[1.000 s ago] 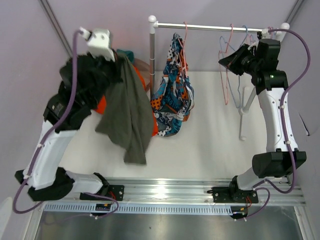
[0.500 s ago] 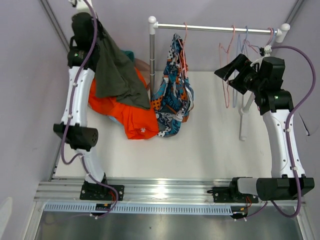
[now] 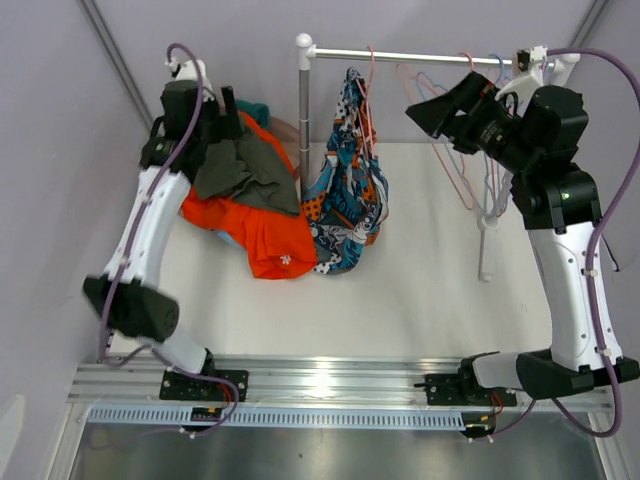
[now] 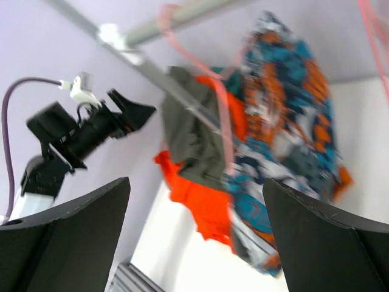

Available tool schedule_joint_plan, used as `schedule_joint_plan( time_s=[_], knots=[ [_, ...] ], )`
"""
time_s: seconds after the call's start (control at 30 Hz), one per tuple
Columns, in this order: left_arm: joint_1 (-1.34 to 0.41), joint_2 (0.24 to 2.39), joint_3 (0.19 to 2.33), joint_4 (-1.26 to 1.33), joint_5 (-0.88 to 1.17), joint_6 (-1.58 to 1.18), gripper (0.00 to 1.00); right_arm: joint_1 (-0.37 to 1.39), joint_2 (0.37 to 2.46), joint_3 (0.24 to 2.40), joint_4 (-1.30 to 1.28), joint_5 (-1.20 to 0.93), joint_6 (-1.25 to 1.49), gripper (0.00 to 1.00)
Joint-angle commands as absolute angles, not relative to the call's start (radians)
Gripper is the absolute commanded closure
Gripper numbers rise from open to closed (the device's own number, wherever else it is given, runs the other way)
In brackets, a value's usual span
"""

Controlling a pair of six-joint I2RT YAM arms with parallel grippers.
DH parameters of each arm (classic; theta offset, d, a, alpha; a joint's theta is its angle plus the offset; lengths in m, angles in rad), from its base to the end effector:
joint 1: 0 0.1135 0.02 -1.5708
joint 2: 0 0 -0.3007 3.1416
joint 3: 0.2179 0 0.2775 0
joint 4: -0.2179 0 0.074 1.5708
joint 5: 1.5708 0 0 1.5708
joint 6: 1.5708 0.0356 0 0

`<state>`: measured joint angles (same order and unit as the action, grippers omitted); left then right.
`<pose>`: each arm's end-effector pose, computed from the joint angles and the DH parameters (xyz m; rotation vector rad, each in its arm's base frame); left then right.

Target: Remove the shorts from the hanger

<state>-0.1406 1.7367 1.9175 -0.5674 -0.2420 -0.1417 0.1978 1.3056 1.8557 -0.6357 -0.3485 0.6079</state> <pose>0.4229 -0.0512 0.4769 -0.1597 1.9393 0.0500 0.2406 0.0606 0.5873 0.0776 1.7288 0.8914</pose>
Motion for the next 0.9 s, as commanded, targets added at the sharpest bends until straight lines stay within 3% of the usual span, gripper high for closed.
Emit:
schedule_joint_plan(
  time_s=[0.0, 0.23, 0.53, 0.63, 0.67, 0.73, 0.77, 0.87],
  knots=[
    [-0.175, 1.418, 1.728, -0.459, -0.189, -0.175, 0.03, 0.264, 1.390, 1.956, -0.588, -0.308, 0.586, 0.02],
    [-0.199, 1.059, 1.254, -0.374, -0.008, -0.192, 0.03, 0.359, 1.629, 2.091, -0.603, -0.227, 0.537, 0.05],
    [-0.199, 0.865, 1.020, -0.272, 0.046, -0.155, 0.01, 0.405, 1.758, 2.160, -0.595, -0.161, 0.526, 0.12],
    [-0.199, 0.867, 0.999, -0.255, 0.054, -0.163, 0.01, 0.416, 1.785, 2.161, -0.586, -0.150, 0.537, 0.24],
    [-0.201, 0.868, 0.997, -0.253, 0.055, -0.163, 0.01, 0.419, 1.798, 2.163, -0.586, -0.149, 0.540, 0.36],
    [-0.199, 0.867, 0.985, -0.245, 0.054, -0.164, 0.01, 0.429, 1.810, 2.174, -0.587, -0.141, 0.540, 0.47],
    [-0.199, 0.865, 0.977, -0.241, 0.054, -0.163, 0.01, 0.434, 1.818, 2.177, -0.588, -0.137, 0.540, 0.59],
    [-0.199, 0.862, 0.959, -0.229, 0.057, -0.163, 0.01, 0.445, 1.830, 2.195, -0.600, -0.118, 0.538, 0.83]
  ],
)
